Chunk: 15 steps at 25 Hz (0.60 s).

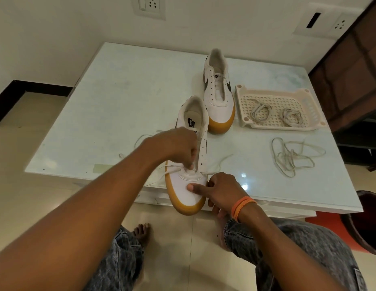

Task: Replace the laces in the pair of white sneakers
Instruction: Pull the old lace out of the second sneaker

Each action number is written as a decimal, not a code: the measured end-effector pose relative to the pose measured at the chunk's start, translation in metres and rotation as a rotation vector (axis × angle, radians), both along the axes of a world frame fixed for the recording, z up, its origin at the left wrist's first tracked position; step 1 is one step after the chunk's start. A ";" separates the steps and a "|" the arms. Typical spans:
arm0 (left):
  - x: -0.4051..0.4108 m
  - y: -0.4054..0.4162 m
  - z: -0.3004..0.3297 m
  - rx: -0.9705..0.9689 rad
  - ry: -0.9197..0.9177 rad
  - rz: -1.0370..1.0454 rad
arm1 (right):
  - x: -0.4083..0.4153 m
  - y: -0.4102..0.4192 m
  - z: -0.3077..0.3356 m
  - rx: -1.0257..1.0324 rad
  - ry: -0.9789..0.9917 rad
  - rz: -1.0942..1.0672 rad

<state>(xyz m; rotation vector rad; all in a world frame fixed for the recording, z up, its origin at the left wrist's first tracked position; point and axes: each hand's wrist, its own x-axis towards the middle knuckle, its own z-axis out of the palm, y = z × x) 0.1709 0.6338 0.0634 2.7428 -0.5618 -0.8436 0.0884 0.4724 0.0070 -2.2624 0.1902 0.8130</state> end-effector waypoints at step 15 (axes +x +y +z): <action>0.019 0.075 0.027 0.385 -0.305 0.542 | 0.000 0.001 0.001 -0.001 0.015 0.010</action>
